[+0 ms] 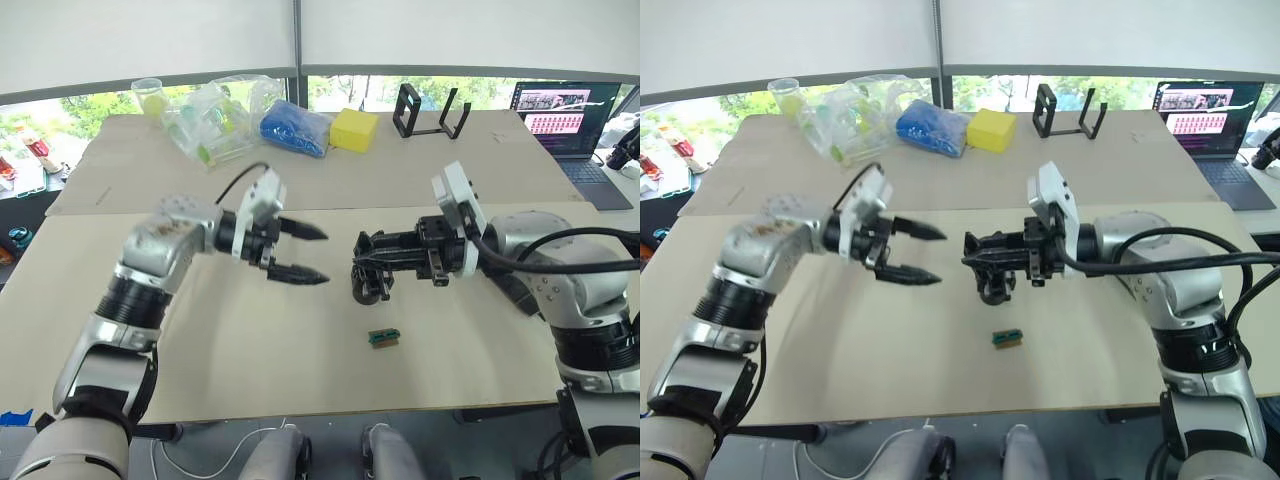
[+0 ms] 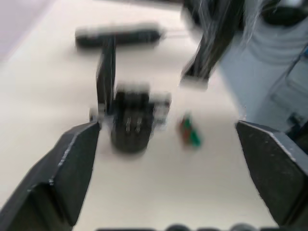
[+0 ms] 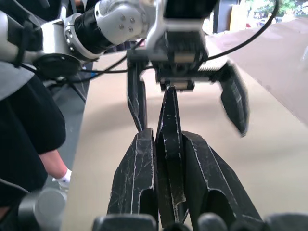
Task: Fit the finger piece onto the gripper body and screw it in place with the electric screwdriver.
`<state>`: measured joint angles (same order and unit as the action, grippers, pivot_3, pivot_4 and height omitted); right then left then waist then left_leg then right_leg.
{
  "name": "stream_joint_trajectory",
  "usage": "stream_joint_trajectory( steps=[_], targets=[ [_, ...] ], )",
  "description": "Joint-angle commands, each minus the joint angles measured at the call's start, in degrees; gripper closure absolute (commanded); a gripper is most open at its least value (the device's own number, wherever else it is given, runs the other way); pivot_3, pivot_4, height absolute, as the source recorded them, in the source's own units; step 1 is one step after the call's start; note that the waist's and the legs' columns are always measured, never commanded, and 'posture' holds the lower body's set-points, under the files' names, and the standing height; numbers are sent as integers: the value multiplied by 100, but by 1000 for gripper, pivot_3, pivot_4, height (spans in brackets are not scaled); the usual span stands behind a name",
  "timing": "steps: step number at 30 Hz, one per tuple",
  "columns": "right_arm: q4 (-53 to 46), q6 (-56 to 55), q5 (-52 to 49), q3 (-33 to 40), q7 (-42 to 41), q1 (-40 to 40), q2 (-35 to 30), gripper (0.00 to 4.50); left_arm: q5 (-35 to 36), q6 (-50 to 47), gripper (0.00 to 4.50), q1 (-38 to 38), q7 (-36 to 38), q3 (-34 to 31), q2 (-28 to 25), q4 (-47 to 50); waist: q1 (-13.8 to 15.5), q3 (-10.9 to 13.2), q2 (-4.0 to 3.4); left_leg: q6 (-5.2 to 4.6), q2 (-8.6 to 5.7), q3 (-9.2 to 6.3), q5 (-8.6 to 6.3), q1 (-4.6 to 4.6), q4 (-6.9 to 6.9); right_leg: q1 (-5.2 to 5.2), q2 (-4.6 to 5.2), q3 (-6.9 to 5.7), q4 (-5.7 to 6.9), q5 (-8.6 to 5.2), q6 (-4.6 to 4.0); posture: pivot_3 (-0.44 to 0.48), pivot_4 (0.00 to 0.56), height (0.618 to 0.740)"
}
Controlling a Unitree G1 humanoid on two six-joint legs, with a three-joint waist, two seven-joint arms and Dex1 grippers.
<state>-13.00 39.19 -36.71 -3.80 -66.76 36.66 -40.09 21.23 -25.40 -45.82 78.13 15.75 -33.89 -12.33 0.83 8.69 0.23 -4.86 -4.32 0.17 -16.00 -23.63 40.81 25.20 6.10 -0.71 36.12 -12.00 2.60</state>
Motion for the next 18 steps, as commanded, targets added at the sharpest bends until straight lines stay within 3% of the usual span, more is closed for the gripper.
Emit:
stream_joint_trajectory(
  steps=[1, 9, 18],
  targets=[
    [-196, -362, 92, 137, -73, -76, -77, 4170, -575, 826, 0, 162, -318, 215, 281, -190, 7, 0, 0, 0, 0, 0, 0, -1, 1, 0, 0, 0, -1, 0, 0, 0, 150, 740],
    [-331, -392, 120, 233, -2, -426, -159, 4170, -1292, 1836, 0, 370, -1240, 318, 1405, -1352, 10, 0, 1, -2, 0, -2, -1, -4, 2, 3, 4, 0, -2, 0, 0, 0, 150, 740],
    [-297, -593, 235, 281, 51, -690, -191, 4170, -1469, 2253, 0, 226, -1504, 212, 2111, -2183, 14, 0, 1, -3, 0, -2, -2, -5, 4, 5, 8, -1, -3, 0, 0, 0, 150, 740]
  ],
)
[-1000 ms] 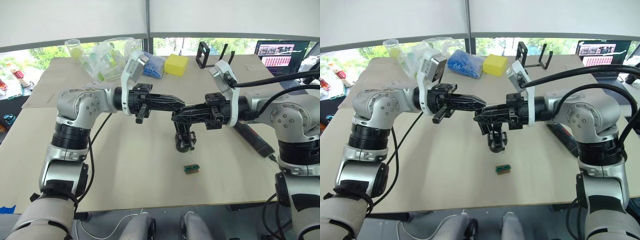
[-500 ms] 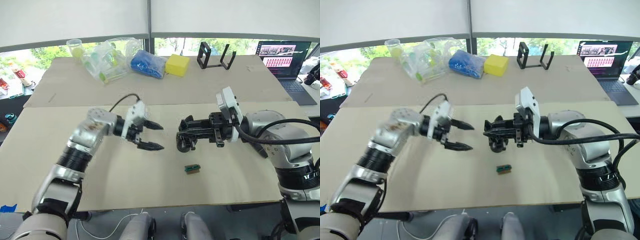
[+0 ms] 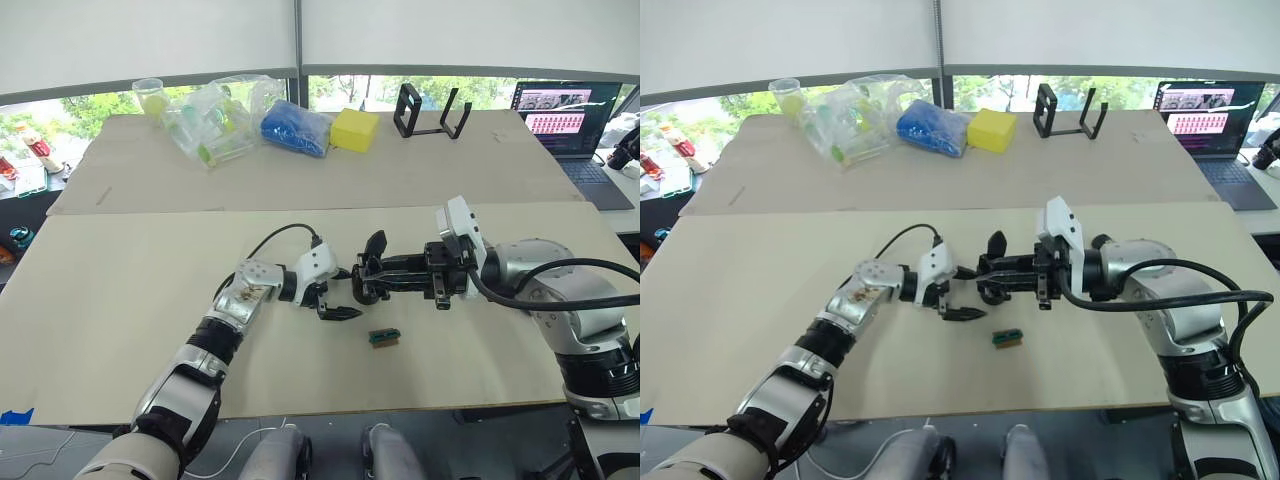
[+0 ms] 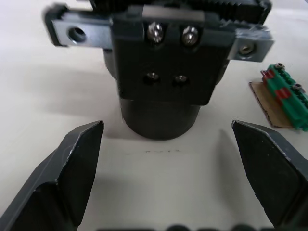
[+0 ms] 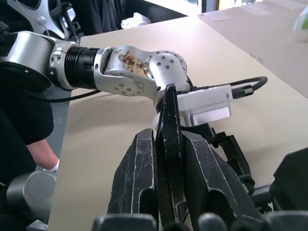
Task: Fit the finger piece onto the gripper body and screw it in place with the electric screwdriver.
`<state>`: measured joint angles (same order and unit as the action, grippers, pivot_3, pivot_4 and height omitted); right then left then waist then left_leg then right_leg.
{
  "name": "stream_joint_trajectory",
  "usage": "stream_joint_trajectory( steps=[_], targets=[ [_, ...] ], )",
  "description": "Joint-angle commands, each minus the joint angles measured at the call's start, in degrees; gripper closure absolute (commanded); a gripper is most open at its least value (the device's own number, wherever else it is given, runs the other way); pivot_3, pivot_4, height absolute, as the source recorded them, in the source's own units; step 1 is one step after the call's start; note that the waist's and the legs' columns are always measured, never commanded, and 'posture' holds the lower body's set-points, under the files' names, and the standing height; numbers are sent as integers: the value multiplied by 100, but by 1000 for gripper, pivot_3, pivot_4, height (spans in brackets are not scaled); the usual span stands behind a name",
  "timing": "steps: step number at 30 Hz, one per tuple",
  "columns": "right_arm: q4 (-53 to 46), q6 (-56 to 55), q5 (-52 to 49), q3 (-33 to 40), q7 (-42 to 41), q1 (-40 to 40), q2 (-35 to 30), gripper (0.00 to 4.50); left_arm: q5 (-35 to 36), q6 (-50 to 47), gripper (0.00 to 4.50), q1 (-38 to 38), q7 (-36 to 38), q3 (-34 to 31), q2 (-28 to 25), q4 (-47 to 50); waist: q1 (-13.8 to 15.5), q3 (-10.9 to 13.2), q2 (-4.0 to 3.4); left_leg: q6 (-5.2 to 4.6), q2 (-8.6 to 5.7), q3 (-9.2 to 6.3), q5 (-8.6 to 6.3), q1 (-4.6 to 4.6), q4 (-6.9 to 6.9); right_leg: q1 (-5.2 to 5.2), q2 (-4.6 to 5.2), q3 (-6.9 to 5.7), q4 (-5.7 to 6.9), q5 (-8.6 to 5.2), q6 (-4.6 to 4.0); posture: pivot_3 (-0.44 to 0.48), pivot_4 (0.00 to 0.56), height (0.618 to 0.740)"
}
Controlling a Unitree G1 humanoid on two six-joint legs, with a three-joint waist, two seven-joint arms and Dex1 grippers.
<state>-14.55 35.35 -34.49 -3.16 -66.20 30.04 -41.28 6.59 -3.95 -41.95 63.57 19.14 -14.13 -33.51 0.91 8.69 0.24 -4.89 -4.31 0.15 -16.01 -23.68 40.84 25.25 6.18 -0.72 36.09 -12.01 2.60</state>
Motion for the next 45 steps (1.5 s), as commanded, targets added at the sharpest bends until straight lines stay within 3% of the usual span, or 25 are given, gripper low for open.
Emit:
stream_joint_trajectory(
  steps=[1, 7, 12, 16, 21, 29, 45],
  targets=[
    [-135, -226, 17, 221, 8, -48, -68, 4170, -3, 119, 0, -178, -67, -144, 188, -114, 12, 0, 0, 0, 0, 0, 0, 0, 0, -1, 1, 0, -1, 0, 0, 0, 150, 740],
    [-26, -439, 71, 231, 23, -148, -10, 4170, 42, 201, 0, -277, -90, -251, 447, -416, 11, 0, 0, -3, 0, 0, -1, 0, 1, -1, 1, 0, -1, 0, 0, 0, 150, 740],
    [432, -1264, 273, 147, -283, -97, 232, 4170, -238, 703, 2228, -525, -191, -227, 510, -1179, 14, 0, 1, -2, 0, 1, -1, 3, 2, -2, -1, -1, -5, 0, 0, 0, 150, 740],
    [927, -1641, 428, -18, -424, 157, 540, 4170, -446, 1243, 2230, -671, -88, -234, 321, -1567, -16, 0, 1, -2, -1, 4, -1, 4, 5, -5, -2, 0, -4, 0, 1, 0, 150, 740],
    [1097, -1789, 518, -168, -490, 291, 857, 4170, -260, 1156, 2230, -534, 374, -347, 25, -1169, -72, 0, 1, -1, 3, 4, -1, 5, -2, 2, -7, 1, 6, 0, 0, 0, 150, 740],
    [1739, -2040, 760, -375, -760, 517, 1157, 4170, -285, 988, 2230, -326, 378, -341, -34, -877, -71, -1, 0, -2, 2, 4, -2, 4, 0, -1, -10, -1, 9, 1, 1, 0, 150, 740],
    [3000, -2486, 1335, -716, -1421, 947, 1227, 4170, -291, 828, 2230, -139, 389, -357, -82, -573, -93, -2, -1, -1, 2, 4, -2, 14, -2, -5, -12, -2, 11, 0, 1, 0, 150, 740]
  ],
)
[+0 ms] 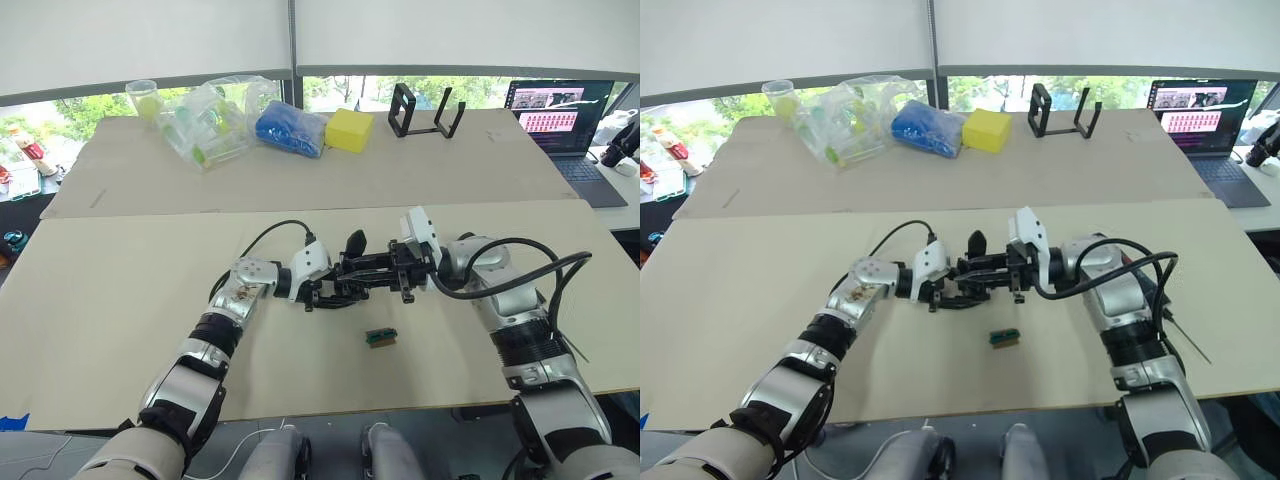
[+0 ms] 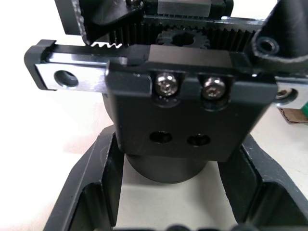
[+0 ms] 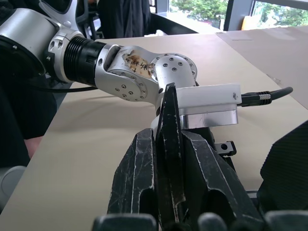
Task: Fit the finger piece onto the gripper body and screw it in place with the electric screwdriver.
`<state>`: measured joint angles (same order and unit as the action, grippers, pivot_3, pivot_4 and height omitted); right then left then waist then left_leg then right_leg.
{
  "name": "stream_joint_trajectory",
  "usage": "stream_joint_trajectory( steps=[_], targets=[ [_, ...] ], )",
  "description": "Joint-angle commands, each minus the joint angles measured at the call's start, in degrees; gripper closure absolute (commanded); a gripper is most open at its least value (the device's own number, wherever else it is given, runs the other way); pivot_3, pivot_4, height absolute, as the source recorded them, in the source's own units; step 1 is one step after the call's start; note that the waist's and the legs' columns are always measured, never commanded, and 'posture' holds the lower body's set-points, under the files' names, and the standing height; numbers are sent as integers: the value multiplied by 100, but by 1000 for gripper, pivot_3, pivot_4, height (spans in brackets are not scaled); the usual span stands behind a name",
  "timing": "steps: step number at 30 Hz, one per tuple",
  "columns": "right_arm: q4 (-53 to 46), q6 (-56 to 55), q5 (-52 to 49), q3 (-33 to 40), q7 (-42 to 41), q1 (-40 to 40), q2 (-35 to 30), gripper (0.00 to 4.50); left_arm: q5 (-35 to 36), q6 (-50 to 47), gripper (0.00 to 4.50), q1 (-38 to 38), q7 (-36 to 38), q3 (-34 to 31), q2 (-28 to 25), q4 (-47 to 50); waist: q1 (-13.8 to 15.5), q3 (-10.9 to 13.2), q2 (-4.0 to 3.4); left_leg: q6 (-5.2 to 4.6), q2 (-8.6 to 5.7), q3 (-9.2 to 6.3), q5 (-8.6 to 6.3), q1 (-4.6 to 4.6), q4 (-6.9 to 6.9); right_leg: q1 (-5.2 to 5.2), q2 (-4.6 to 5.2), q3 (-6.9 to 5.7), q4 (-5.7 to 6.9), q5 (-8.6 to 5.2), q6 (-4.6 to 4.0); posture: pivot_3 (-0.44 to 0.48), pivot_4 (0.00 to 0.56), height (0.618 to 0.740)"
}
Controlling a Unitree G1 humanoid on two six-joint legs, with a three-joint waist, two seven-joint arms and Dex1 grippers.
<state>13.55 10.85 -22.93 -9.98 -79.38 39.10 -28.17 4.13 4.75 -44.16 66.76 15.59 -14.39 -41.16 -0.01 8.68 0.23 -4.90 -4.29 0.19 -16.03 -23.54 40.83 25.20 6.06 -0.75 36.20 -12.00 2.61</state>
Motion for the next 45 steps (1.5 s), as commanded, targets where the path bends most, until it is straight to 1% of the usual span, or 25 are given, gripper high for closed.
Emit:
stream_joint_trajectory(
  steps=[1, 8, 12, 18, 22, 25, 33, 39, 45],
  targets=[
    [244, -17, 180, -27, -122, 73, -98, 4170, -46, -38, 2230, 90, 74, 1, -59, 200, 0, 0, 0, 0, 0, 0, 0, 1, 0, -1, 0, 0, 0, 0, 0, 0, 150, 740],
    [276, 124, 188, -145, -419, 107, -204, 4170, -69, 2, 2230, 110, 75, 21, -74, 204, 6, -1, -1, 1, 0, -1, -1, 2, -1, -1, 3, 0, 0, 0, 0, 0, 150, 740],
    [352, 93, 272, -229, -453, 136, -173, 4170, -89, 36, 2230, 90, 73, 36, -62, 172, 9, -1, -1, 1, 0, -2, -1, 2, -1, -1, 3, 0, -1, 0, 0, 0, 150, 740],
    [660, -226, 499, -186, -219, 203, -70, 4170, -90, 24, 2230, 110, 98, 33, -81, 208, 5, -1, -1, 1, 0, -2, -1, 10, -1, -6, 3, 1, -2, 0, 0, 0, 150, 740],
    [483, -287, 441, -71, -243, -47, -268, 4170, -62, -19, 2230, 164, 143, 6, -141, 296, 3, -2, -2, 2, 0, -2, -1, 17, -2, -8, 5, 2, -3, 0, 0, 0, 150, 740],
    [594, -386, 532, -118, -347, -127, -400, 4170, -54, -40, 2230, 181, 147, -7, -157, 318, 1, -4, -3, 2, 0, -2, -1, 19, -6, -7, 6, 2, -1, 0, 0, 0, 150, 740],
    [970, -90, 875, -728, -720, -12, -695, 4170, -44, -110, 2230, 209, 115, -18, -180, 409, 3, -13, -1, 2, 0, -2, -2, 26, -7, -13, 7, 2, -7, 0, 0, 0, 150, 740],
    [1132, -21, 841, -858, -526, 181, -478, 4170, -38, -145, 2230, 204, 108, -32, -196, 436, -3, -27, 2, 3, 1, -3, -3, 31, -10, -15, 10, 1, -10, 0, 0, 0, 150, 740],
    [1027, 401, 954, -1118, -408, 404, -395, 4170, -27, -135, 2230, 187, 97, -20, -152, 408, -17, -45, 1, 5, 4, -3, -4, 34, -10, -15, 17, 2, -9, 0, -1, 0, 150, 740]
  ],
)
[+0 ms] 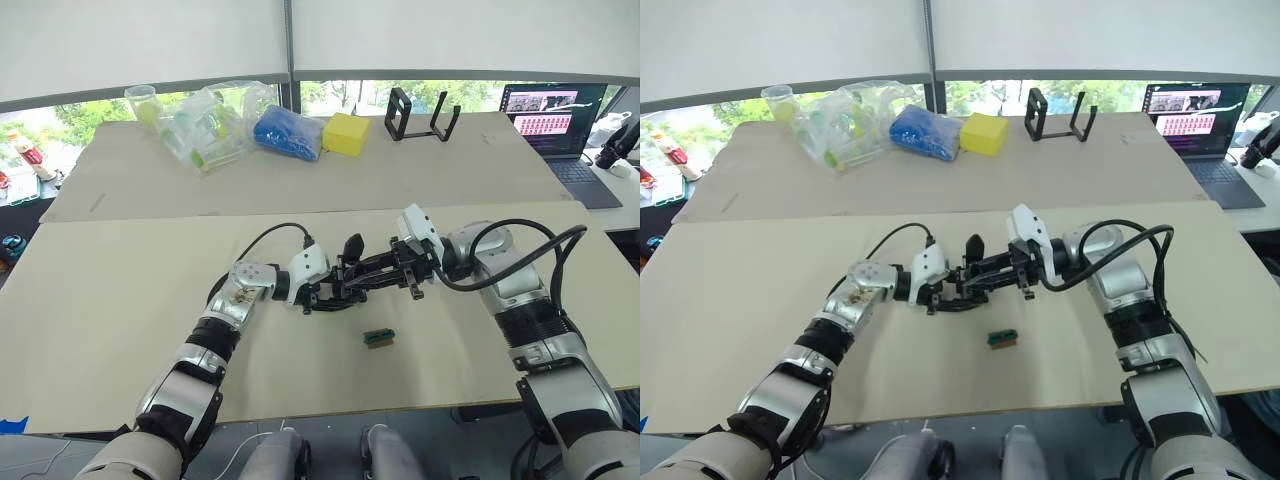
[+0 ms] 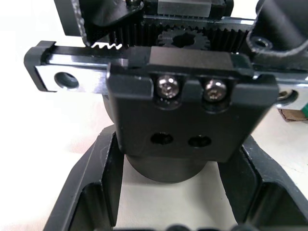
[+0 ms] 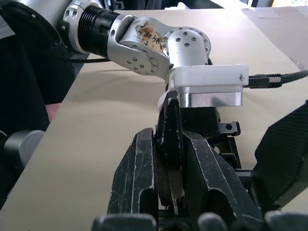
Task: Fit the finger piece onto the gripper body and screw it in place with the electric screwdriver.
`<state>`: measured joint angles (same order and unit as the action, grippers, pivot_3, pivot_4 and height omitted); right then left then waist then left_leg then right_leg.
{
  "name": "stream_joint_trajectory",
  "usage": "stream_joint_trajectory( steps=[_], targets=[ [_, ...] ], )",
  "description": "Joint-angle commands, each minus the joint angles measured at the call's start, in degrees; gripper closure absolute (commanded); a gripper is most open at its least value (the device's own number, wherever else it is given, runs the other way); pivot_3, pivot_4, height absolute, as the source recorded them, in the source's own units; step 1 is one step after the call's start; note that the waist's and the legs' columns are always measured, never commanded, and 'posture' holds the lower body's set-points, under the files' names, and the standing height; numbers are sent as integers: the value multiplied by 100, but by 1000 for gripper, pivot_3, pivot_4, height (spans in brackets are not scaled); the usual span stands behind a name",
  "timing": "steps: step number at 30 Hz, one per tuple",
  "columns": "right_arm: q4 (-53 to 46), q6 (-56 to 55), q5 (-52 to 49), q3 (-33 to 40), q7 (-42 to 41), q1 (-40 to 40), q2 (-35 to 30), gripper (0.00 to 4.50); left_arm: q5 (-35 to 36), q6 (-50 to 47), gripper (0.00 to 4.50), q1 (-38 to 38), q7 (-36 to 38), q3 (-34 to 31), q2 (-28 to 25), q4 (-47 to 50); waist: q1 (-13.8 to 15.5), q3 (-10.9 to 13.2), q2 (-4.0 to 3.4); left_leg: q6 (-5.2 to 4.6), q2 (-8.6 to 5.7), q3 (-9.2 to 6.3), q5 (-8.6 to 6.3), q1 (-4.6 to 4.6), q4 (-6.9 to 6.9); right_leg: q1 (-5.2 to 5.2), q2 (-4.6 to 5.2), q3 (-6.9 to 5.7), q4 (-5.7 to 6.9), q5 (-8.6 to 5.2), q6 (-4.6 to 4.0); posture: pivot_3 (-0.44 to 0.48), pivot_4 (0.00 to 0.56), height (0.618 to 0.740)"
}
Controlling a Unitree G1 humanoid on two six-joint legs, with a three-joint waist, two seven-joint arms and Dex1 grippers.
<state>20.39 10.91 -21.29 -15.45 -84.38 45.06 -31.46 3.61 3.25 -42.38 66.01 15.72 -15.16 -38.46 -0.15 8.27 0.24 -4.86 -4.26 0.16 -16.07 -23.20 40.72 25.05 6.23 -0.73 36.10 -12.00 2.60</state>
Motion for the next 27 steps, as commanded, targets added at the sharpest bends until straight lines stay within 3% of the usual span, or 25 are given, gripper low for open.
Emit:
stream_joint_trajectory(
  steps=[1, 12, 18, 27],
  targets=[
    [332, 528, 827, -632, 116, -138, -67, 4170, 26, 17, 2230, 1, 164, -31, -58, 126, -6, -9, 0, 0, 0, 0, 0, 0, 0, 0, 0, 0, 0, 0, 0, 0, 150, 740],
    [-118, 2025, 778, -471, 868, -315, -168, 4170, 40, 26, 2230, -30, 107, -61, 5, 93, -31, -113, 8, 3, 4, -6, -6, 3, -4, -1, 19, 2, -2, 0, -1, 0, 150, 740],
    [231, 1177, 1119, -782, 539, -300, -185, 4170, 40, 17, 2230, -19, 93, -79, 6, 101, -51, -121, 7, 1, 4, -7, -9, 5, -5, -2, 18, 2, -2, 0, -1, 0, 150, 740],
    [265, 1055, 1122, -1012, 126, -264, -215, 4170, 59, -13, 2230, 39, 92, -82, -6, 173, -53, -122, 5, -1, 4, -8, -12, 13, -6, -9, 19, 4, -5, -1, -1, 0, 150, 740]
  ],
)
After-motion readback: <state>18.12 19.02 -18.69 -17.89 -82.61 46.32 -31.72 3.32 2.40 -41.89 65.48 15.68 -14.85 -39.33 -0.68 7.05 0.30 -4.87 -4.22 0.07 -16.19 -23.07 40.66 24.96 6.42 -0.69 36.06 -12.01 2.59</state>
